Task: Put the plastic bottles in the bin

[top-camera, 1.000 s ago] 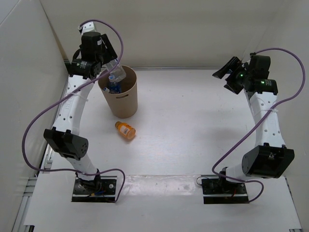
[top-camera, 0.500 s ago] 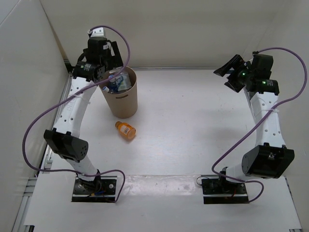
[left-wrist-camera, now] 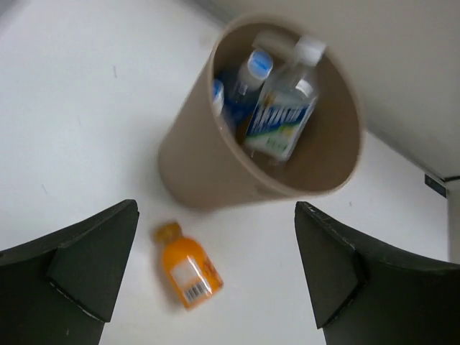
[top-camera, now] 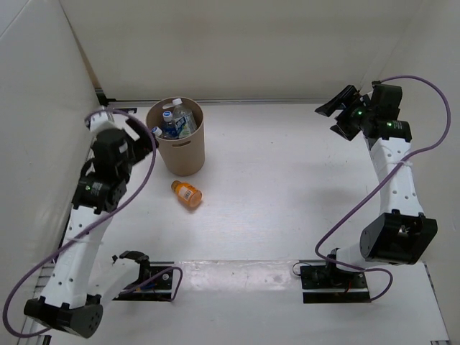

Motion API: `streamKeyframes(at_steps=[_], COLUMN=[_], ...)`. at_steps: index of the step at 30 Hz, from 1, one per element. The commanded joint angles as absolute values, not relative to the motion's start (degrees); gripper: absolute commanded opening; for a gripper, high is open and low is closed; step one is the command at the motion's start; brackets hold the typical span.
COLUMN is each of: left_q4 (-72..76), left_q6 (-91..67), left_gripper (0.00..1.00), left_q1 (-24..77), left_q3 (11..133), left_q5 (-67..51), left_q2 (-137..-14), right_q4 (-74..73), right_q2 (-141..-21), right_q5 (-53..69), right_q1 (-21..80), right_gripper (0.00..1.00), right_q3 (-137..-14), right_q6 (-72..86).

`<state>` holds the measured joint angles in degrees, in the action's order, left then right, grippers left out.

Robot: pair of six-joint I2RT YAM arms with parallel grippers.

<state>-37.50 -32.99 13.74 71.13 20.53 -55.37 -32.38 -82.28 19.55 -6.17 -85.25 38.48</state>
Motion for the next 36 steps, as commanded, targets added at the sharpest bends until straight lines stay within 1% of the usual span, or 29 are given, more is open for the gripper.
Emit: streamKeyframes(at_steps=[1,2,6,7,9,13,21,28,29,30,32,33,35,36], left_q4=[-37.18,-37.09,-37.26,-36.31,-32.81,-30.41,-27.77,-26.82,-26.63,-25.85,-24.27,-23.82,-23.82,-24.43], left_q6=[-51.54,-53.07,-61.14,-64.04,-66.17,-66.19,-67.33,-68.82,-68.99,-69.08,-69.26,-69.17,-68.73,-68.47], left_gripper=[1.00,1.00,1.00,1.00,1.00,1.00,1.00,1.00,0.97,0.84,0.69,0.64,0.63,0.59], left_q1=[13.62,13.45,13.45,13.45,13.01,12.92,13.53,14.06,13.98,13.97,14.15,14.06,14.06,13.80], left_q3=[60.05,55.07,48.36,45.73,42.65,43.50,47.28,48.08,47.82,47.46,46.33,45.97,45.79,45.97], left_q5=[15.65,15.21,10.55,7.68,5.55,1.50,-4.83,-6.41,-6.50,-7.29,-7.91,-8.69,-9.05,-9.49], left_q2=[-52.93,-52.48,-54.92,-55.89,-58.88,-64.41,-79.34,-84.55,-85.07,-85.51,-85.69,-85.43,-84.38,-84.11], right_q4=[-30.49,-30.76,-31.99,-32.25,-32.78,-33.48,-34.98,-35.59,-35.94,-36.12,-35.95,-35.77,-35.51,-35.59], right_q2=[-82.62,-82.70,-82.18,-81.83,-81.21,-78.41,-76.82,-76.82,-76.82,-76.90,-76.99,-76.99,-77.17,-77.34], right_q5=[20.57,20.57,20.57,20.48,20.48,20.04,18.72,18.28,18.28,18.02,18.10,18.11,18.19,18.19], right_q1=[-6.06,-5.98,-6.77,-6.77,-7.03,-6.86,-8.87,-10.63,-10.55,-10.46,-10.46,-10.63,-11.07,-11.16], right_gripper=[0.90,0.90,0.90,0.90,0.90,0.90,0.90,0.90,0.90,0.90,0.90,0.90,0.90,0.90], right_q3=[-86.04,-85.96,-85.87,-85.78,-84.73,-83.32,-82.36,-81.65,-81.56,-81.56,-81.13,-80.95,-80.86,-81.03], right_q6=[38.59,38.41,37.44,37.35,36.83,35.34,34.54,34.63,34.72,34.63,34.89,34.98,34.98,35.24])
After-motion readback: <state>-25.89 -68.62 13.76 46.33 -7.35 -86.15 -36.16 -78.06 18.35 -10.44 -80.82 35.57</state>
